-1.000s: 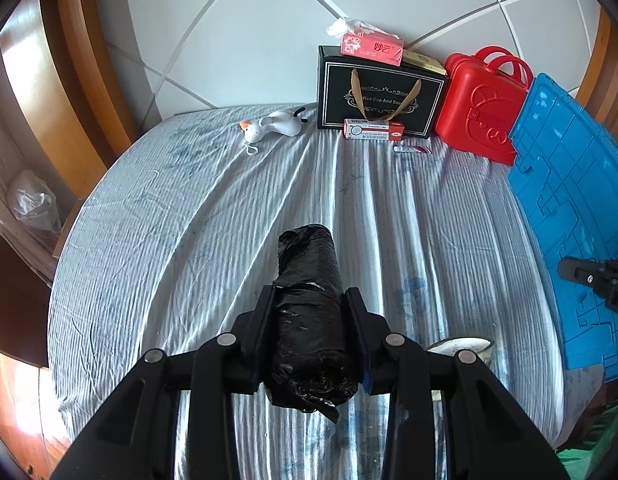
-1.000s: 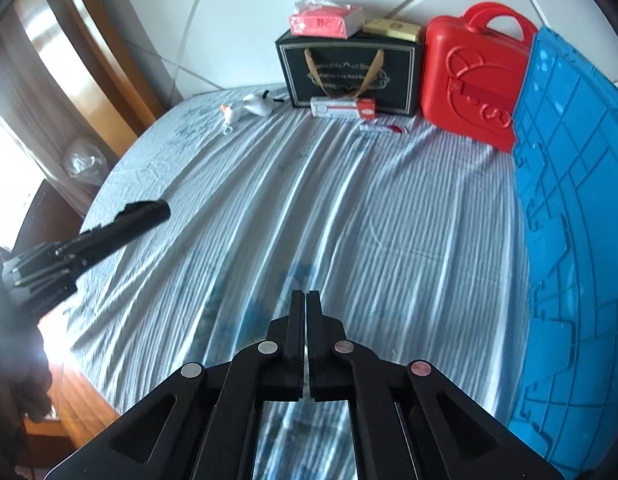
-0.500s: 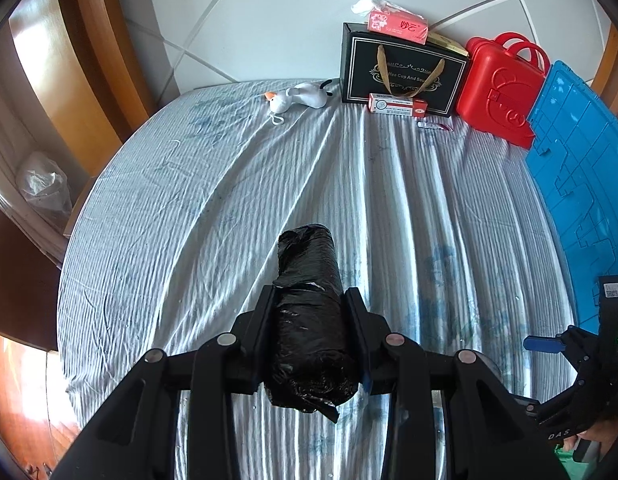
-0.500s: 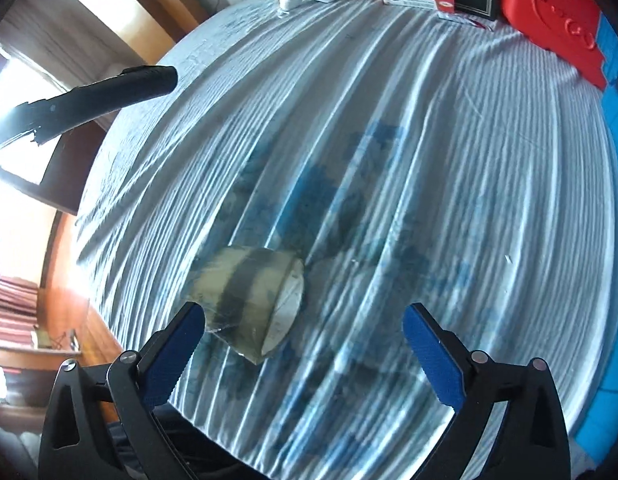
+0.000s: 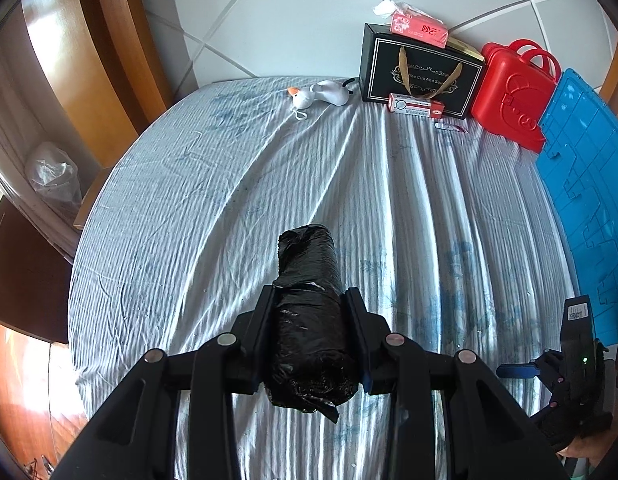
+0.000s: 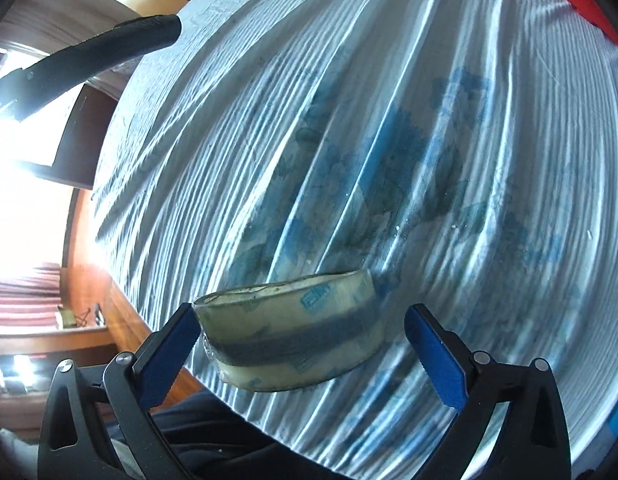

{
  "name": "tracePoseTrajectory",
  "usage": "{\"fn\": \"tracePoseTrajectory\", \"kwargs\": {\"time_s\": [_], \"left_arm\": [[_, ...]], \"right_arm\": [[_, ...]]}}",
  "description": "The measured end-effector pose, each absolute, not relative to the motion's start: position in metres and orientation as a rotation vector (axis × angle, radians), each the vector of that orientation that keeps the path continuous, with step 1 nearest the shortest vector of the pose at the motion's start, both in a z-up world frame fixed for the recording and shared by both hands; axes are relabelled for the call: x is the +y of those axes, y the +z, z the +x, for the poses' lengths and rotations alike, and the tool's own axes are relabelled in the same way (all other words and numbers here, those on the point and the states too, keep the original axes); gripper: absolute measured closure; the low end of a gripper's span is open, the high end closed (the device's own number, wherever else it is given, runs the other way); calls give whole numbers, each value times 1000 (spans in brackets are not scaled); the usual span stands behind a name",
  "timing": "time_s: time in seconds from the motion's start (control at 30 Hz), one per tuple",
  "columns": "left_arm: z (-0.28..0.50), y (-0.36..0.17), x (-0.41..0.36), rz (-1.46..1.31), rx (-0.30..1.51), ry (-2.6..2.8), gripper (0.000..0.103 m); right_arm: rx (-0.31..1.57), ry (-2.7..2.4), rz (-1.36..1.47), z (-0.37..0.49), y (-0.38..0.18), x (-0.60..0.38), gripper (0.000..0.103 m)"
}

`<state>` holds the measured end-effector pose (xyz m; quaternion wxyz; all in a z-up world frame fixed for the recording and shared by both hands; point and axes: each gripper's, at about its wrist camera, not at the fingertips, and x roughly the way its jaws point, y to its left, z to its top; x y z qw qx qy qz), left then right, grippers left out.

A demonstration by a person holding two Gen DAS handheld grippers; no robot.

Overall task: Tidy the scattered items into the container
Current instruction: 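Lift the umbrella with the left gripper while the right lifts and turns the tape roll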

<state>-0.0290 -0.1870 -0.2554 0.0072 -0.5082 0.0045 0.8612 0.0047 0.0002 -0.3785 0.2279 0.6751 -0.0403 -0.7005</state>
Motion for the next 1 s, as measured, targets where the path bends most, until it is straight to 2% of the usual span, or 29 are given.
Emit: {"fn": "tracePoseTrajectory", "kwargs": {"time_s": [0.2, 0.57, 0.67, 0.77, 0.9, 1.0], "left_arm": [[-24, -258, -195, -1598, 16, 2693, 69], [-20, -257, -204, -1585, -9, 2692, 69], [-20, -258, -204, -1585, -10, 2688, 69], [-20, -260, -202, -1589, -7, 2681, 69], [-21, -260, -199, -1588, -12, 2677, 69], [-22, -261, -199, -1587, -17, 2677, 69]], "right_arm": [[18, -1940, 1851, 9, -395, -22, 0], [7, -1984, 1852, 10, -391, -4, 0], [88, -2051, 1814, 8, -384, 0, 0], [-12, -2094, 1844, -2, -384, 19, 0], [63, -2227, 1758, -7, -365, 33, 0], [-45, -2211, 1691, -11, -352, 44, 0]]}}
